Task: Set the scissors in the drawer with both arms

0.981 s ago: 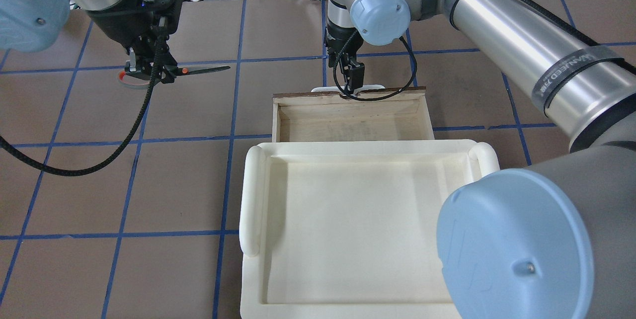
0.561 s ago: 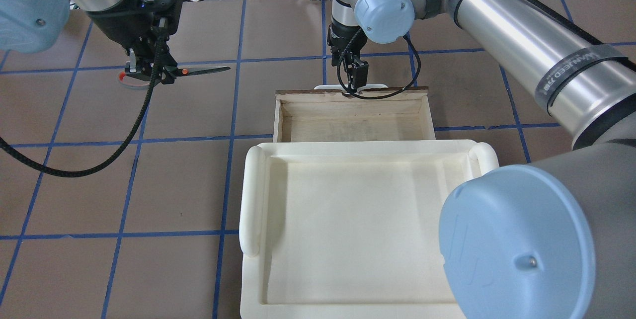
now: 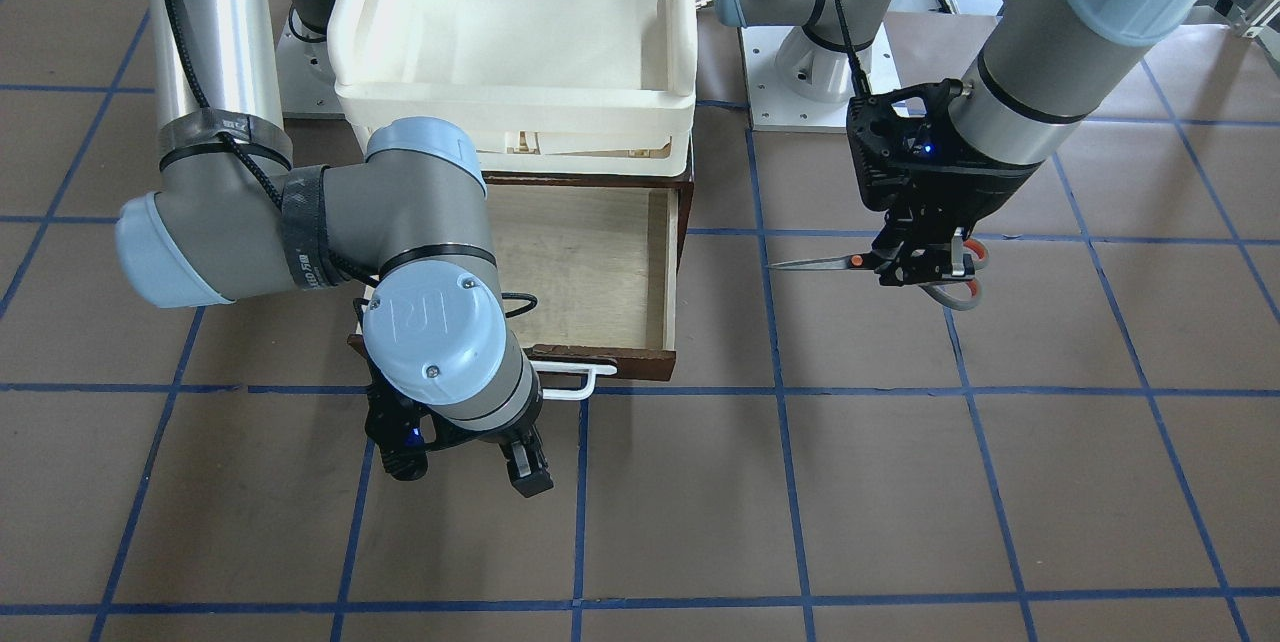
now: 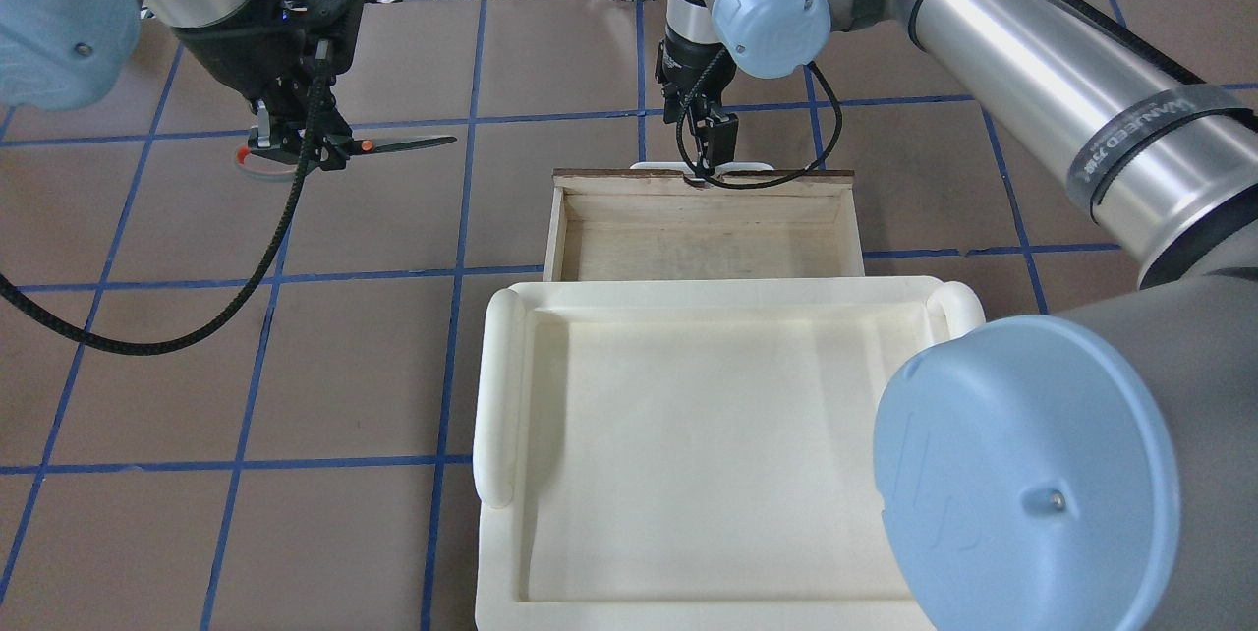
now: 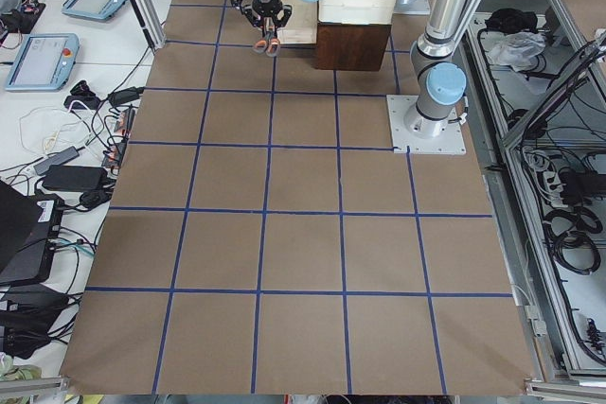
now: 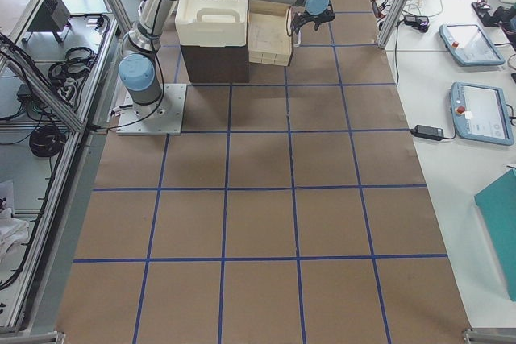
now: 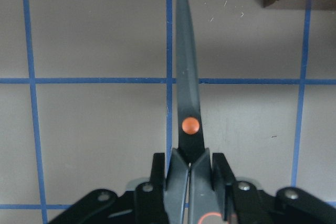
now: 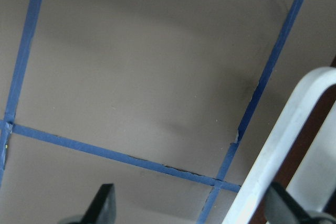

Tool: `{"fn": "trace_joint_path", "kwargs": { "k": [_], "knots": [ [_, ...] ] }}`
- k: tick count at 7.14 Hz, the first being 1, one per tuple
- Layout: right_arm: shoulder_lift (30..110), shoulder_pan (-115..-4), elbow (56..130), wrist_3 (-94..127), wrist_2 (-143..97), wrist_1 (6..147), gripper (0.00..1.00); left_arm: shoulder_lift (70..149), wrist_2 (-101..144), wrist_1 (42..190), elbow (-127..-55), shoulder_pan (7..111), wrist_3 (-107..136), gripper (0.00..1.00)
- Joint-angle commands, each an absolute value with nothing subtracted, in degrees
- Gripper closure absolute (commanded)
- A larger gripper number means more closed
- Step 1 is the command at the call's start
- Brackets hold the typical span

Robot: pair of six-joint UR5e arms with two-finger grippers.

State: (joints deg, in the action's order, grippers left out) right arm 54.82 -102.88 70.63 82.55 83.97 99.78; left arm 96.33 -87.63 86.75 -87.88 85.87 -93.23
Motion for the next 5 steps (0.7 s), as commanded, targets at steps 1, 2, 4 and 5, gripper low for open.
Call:
{"fn": "trace_joint_path", "kwargs": {
  "k": [1, 2, 4, 5],
  "knots": [
    [55.0, -102.3, 70.2, 82.5, 83.9, 99.8, 0.0, 96.3, -87.6, 86.8, -87.9, 85.9, -93.3, 0.99],
    [55.6, -102.1, 70.1, 82.5, 84.0, 99.6, 0.0, 96.3, -87.6, 86.7, -87.9, 85.9, -93.3, 0.99],
    [59.5, -102.2, 70.3, 82.5, 84.8, 99.1, 0.0, 96.3, -87.5, 86.7, -87.9, 85.9, -93.3, 0.99],
    [61.1, -102.2, 70.3, 80.9, 85.2, 99.0, 0.0, 96.4, -87.6, 86.7, -87.8, 85.9, -93.3, 0.99]
  ]
}}
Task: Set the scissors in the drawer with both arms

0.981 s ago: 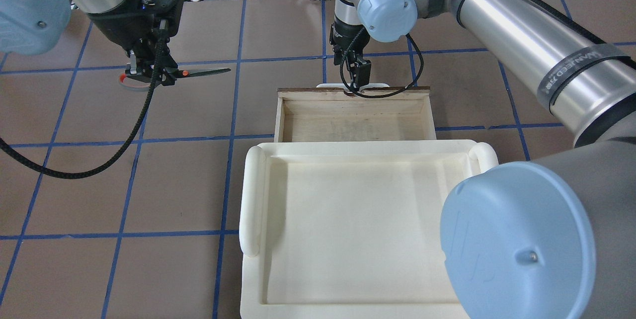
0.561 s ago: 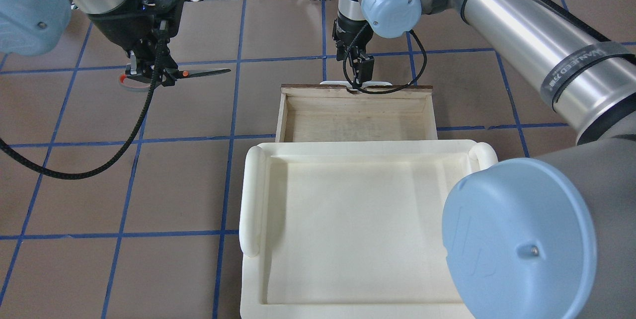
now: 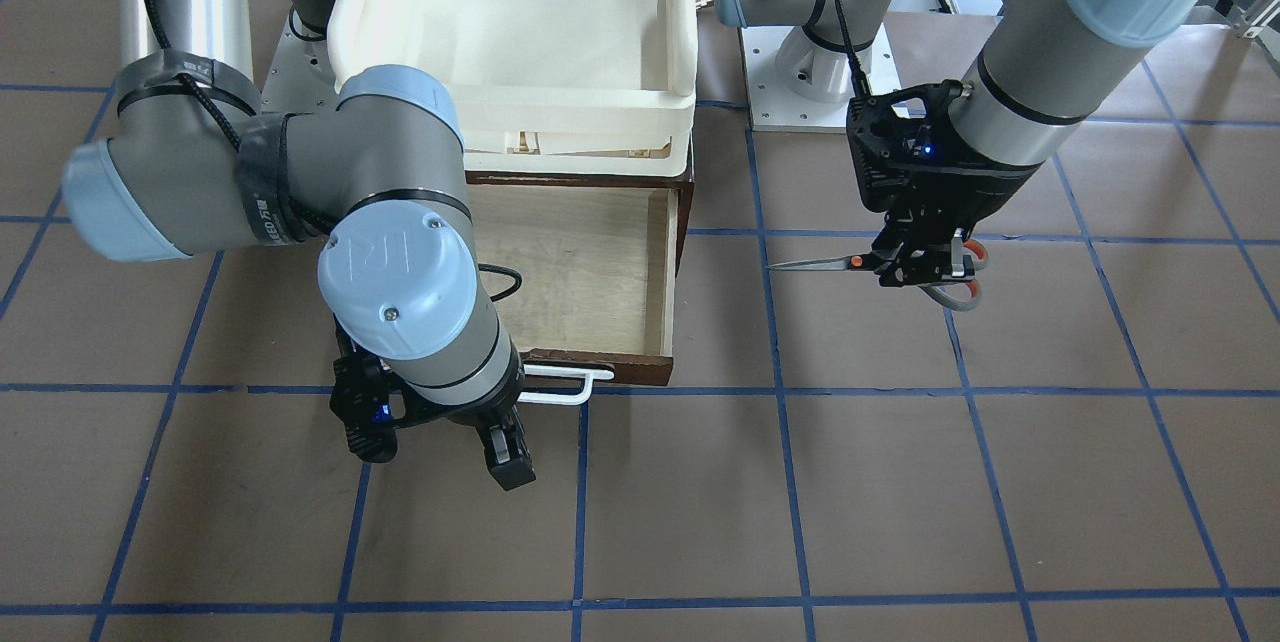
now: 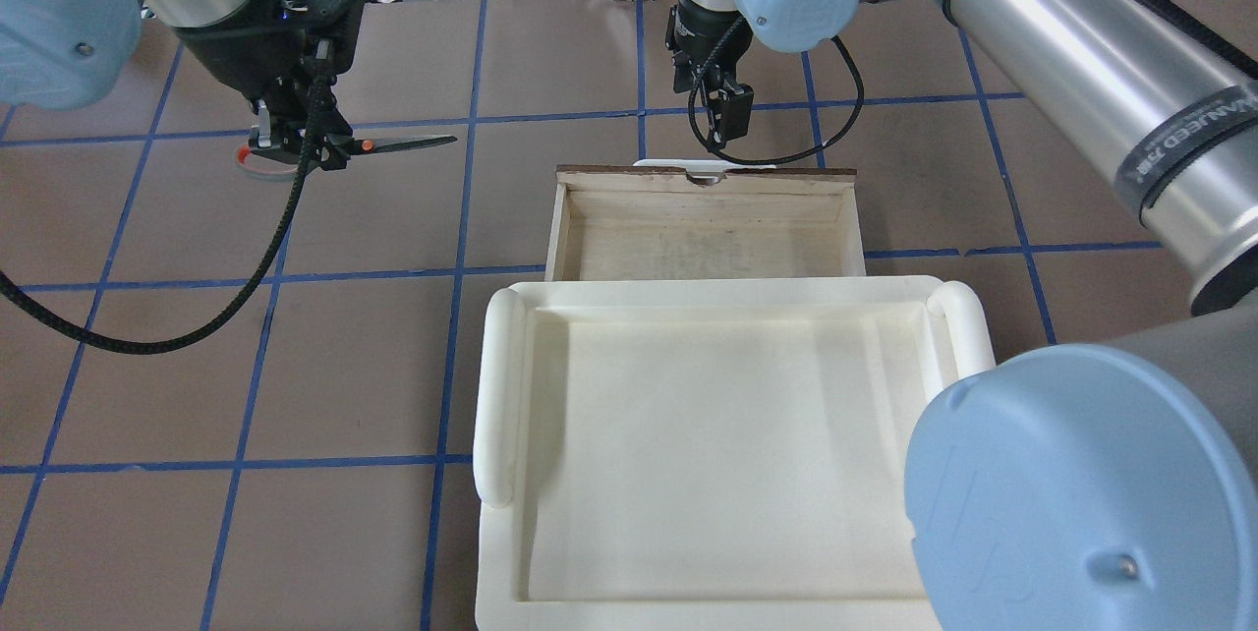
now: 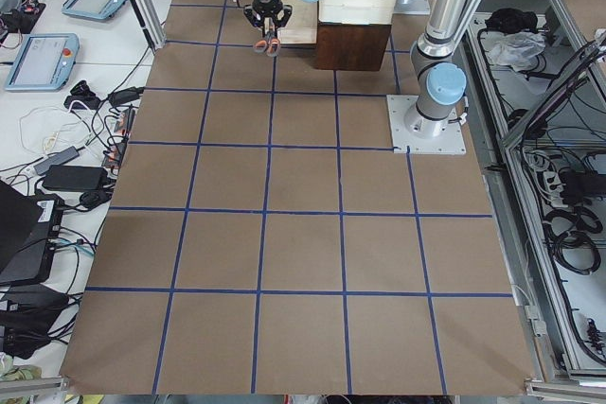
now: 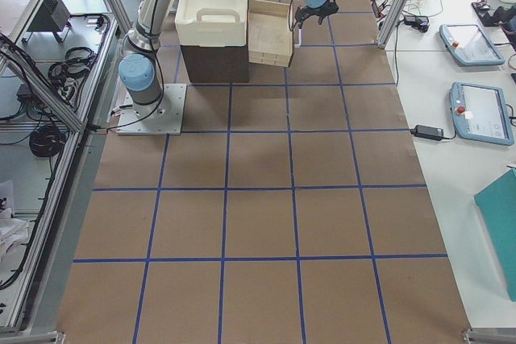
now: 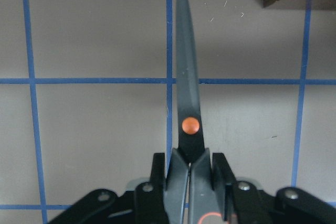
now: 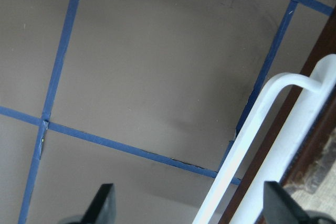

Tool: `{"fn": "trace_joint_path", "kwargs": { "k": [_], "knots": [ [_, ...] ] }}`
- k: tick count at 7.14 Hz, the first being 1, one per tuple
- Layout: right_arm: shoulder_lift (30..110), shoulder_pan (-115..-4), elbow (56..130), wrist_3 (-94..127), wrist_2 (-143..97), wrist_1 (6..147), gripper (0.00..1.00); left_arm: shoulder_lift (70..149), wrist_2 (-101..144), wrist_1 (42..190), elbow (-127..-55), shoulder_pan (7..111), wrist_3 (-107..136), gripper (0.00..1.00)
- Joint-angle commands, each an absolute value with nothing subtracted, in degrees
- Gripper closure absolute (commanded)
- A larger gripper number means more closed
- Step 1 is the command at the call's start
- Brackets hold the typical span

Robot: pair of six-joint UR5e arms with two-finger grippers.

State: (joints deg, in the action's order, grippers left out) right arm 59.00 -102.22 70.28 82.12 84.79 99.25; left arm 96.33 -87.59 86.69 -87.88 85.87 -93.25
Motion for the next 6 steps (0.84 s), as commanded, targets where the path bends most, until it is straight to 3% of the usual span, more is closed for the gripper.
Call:
{"fn": "trace_joint_path", "kwargs": {
  "k": [1, 3, 6],
  "knots": [
    [63.5, -102.1, 70.6, 71.5, 90.6, 98.5, 0.0, 96.9, -87.5, 86.7, -87.7, 86.0, -93.1, 0.99],
    [67.7, -100.9, 71.3, 54.3, 92.2, 97.6, 0.0, 96.9, -87.1, 86.7, -87.6, 89.3, -89.9, 0.99],
    [75.0, -95.3, 74.2, 16.9, 91.4, 94.7, 0.0, 99.5, -86.1, 84.6, -86.9, 104.2, -75.2, 0.99]
  ]
}}
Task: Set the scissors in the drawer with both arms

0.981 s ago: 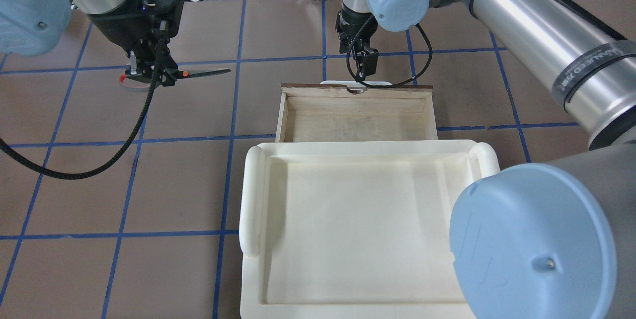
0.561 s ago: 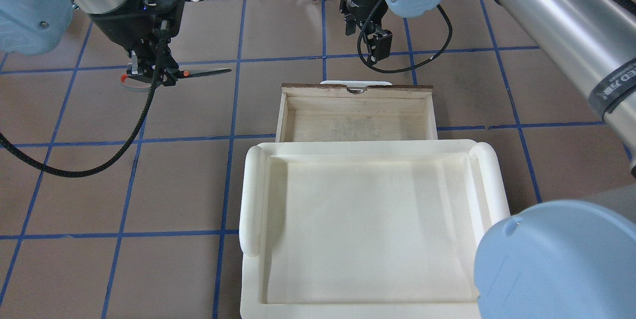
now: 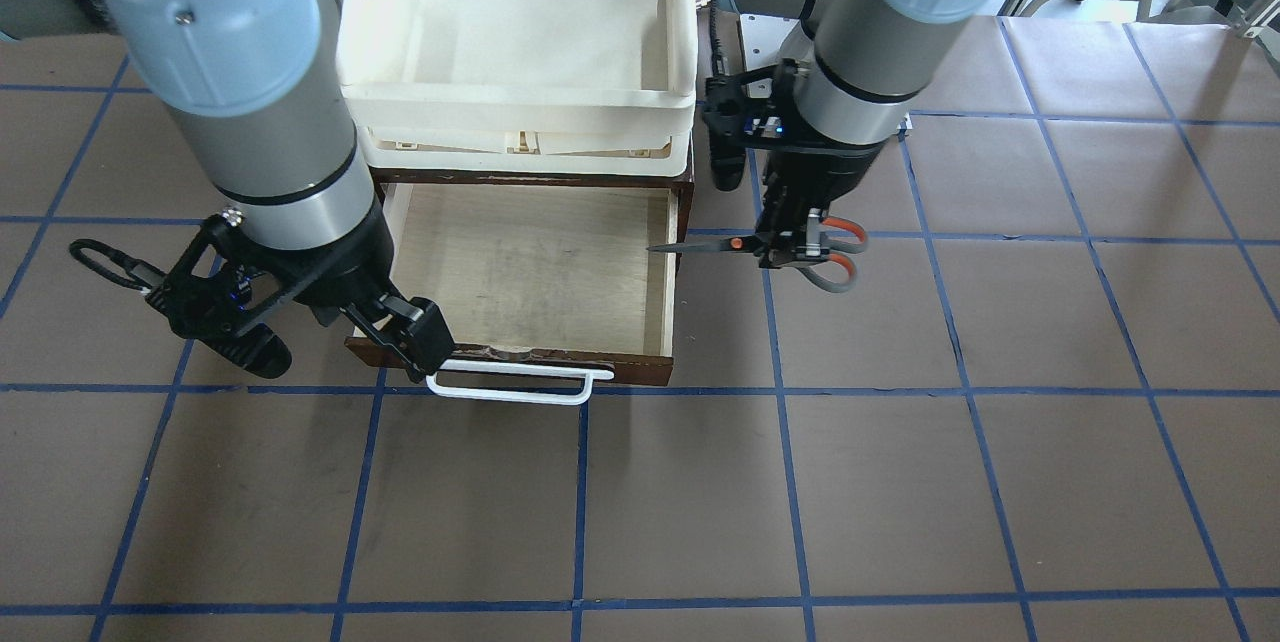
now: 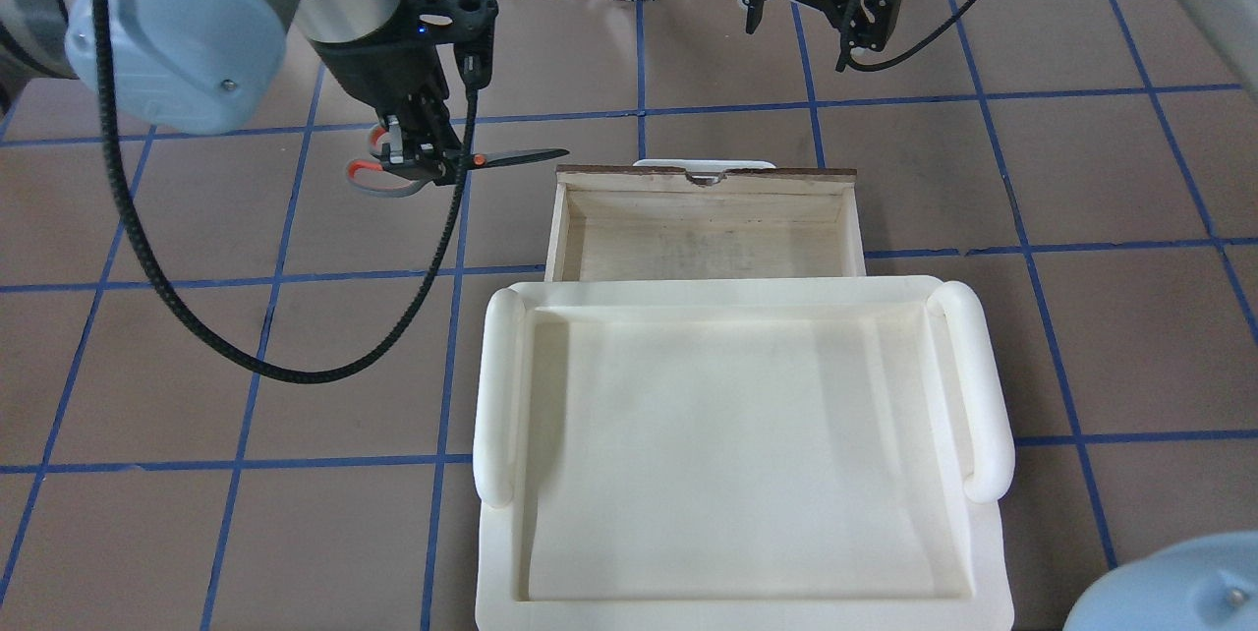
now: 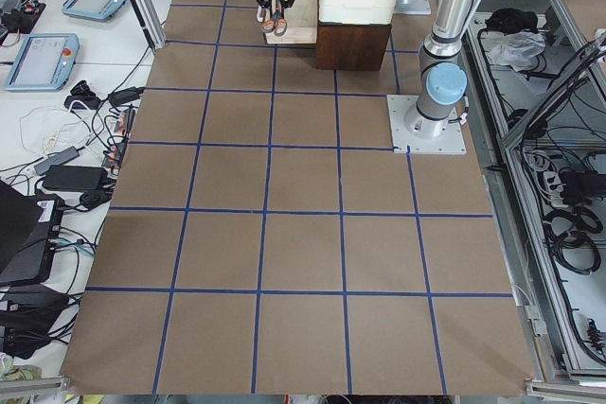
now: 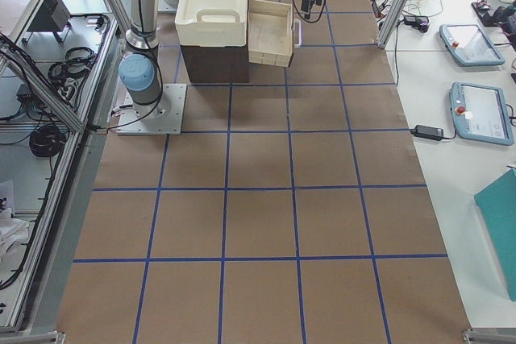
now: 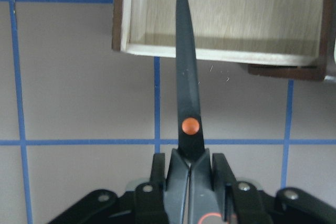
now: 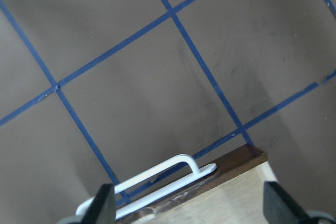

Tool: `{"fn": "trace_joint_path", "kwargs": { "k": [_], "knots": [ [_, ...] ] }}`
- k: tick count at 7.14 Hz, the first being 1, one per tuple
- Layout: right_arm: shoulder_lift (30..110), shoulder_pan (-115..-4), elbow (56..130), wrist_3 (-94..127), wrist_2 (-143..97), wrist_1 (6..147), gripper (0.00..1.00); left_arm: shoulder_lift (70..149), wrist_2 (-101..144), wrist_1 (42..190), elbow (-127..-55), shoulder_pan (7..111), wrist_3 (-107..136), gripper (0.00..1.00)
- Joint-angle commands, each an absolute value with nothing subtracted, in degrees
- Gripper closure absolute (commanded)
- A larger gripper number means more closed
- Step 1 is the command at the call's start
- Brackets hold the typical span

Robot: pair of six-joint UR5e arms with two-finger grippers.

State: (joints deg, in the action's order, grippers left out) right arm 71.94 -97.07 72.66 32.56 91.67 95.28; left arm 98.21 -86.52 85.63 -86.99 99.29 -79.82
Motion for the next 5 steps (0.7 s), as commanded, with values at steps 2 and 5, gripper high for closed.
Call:
{"fn": "trace_joint_path", "kwargs": {
  "k": [2, 5],
  "knots": [
    [78.3, -92.1, 74.8, 10.0, 91.5, 93.4, 0.0, 103.0, -86.0, 81.6, -87.0, 108.8, -74.8, 0.99],
    [80.0, -91.1, 76.1, -5.2, 87.9, 93.6, 0.0, 107.5, -85.9, 77.8, -86.7, 112.1, -69.8, 0.99]
  ]
}}
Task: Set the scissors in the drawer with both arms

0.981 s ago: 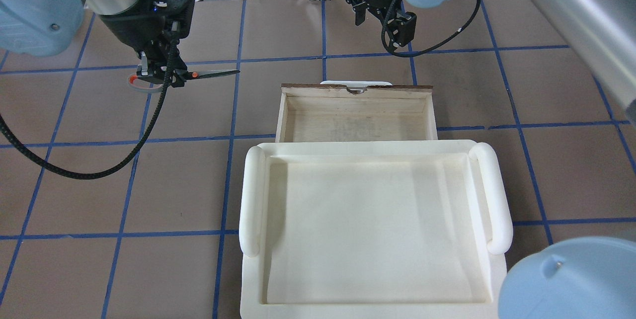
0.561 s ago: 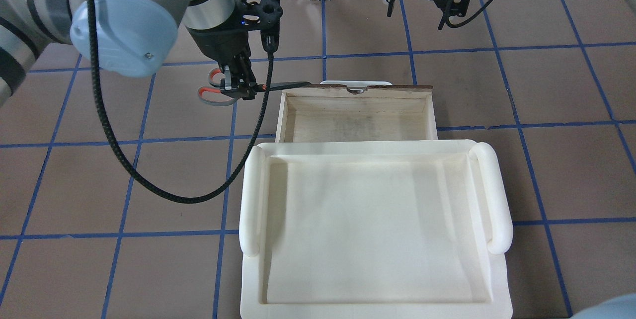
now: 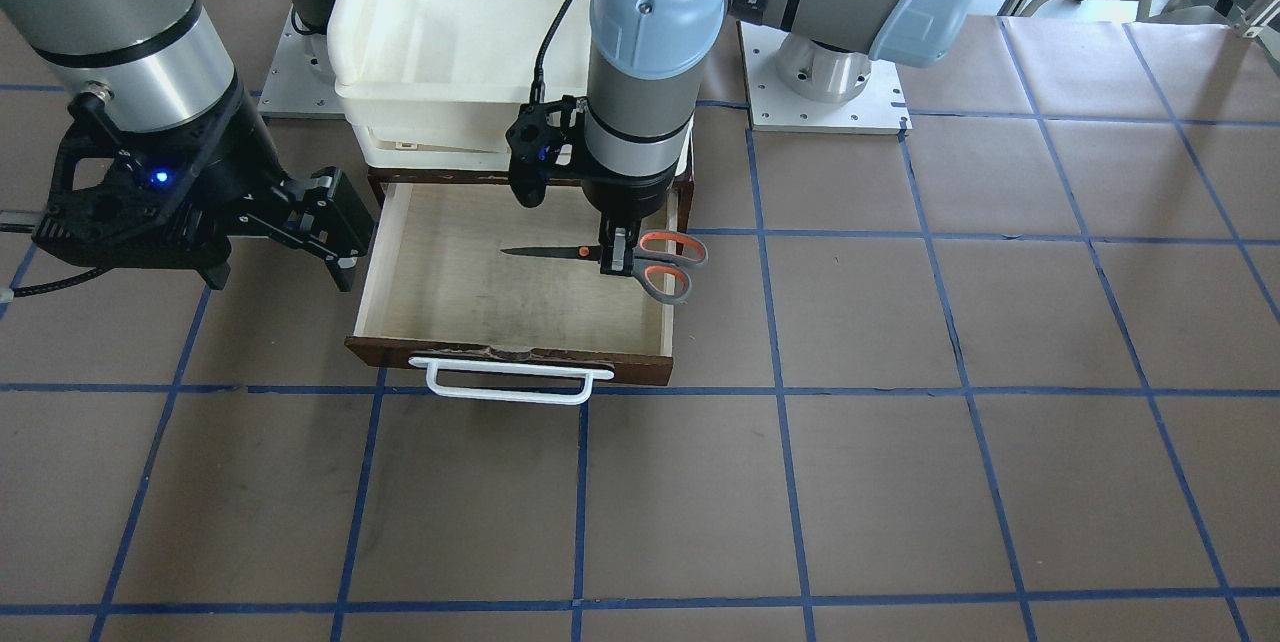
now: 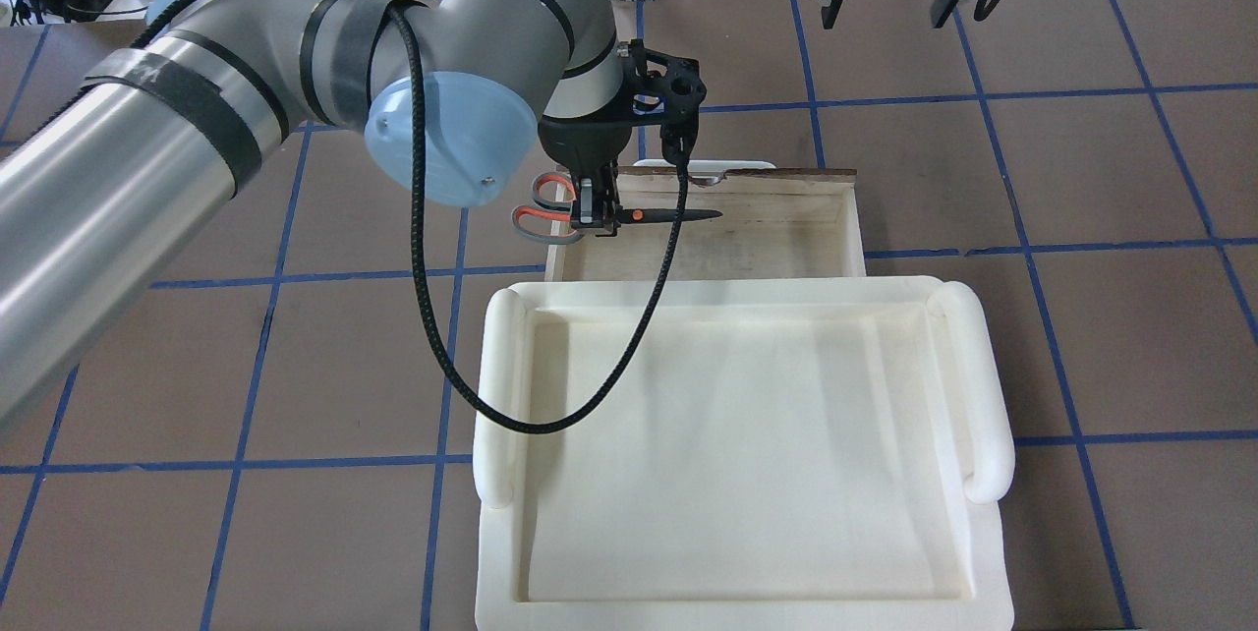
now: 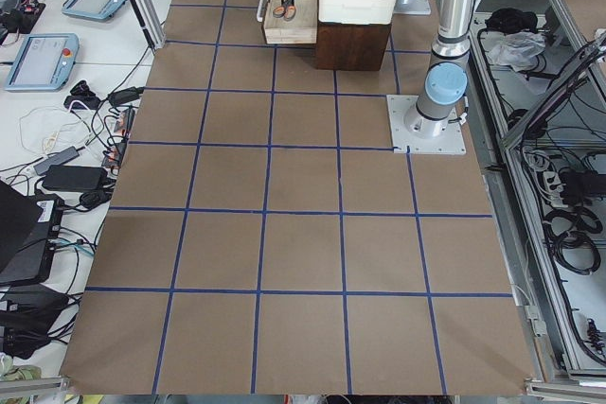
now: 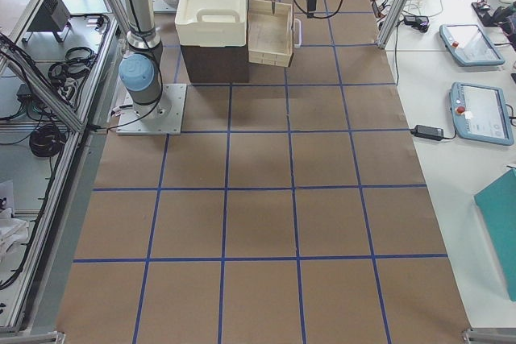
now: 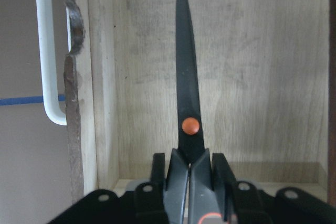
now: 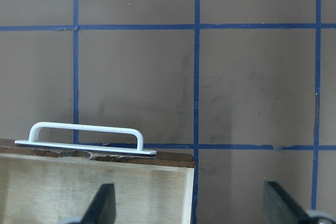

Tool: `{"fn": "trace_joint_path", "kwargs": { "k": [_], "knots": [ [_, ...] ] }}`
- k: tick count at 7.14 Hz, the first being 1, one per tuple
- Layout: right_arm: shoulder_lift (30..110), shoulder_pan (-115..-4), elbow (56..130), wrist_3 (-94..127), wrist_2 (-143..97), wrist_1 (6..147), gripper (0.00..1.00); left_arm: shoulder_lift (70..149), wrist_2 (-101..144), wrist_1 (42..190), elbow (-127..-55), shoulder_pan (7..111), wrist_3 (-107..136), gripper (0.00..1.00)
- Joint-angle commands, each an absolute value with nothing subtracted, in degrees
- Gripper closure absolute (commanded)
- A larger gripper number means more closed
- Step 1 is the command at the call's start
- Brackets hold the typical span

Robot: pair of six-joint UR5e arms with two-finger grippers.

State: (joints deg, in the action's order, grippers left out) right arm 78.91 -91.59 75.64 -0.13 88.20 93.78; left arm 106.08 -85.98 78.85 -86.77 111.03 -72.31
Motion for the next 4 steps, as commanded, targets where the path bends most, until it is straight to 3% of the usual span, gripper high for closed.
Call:
{"fn": "trace_joint_path", "kwargs": {
  "k": [1, 4],
  "knots": [
    [80.3, -90.0, 76.6, -5.4, 88.3, 93.7, 0.0, 108.0, -85.9, 77.8, -86.7, 112.3, -69.4, 0.99],
    [80.6, -89.0, 76.7, -5.5, 88.4, 93.7, 0.0, 109.5, -84.5, 77.6, -86.7, 114.6, -65.8, 0.98]
  ]
}}
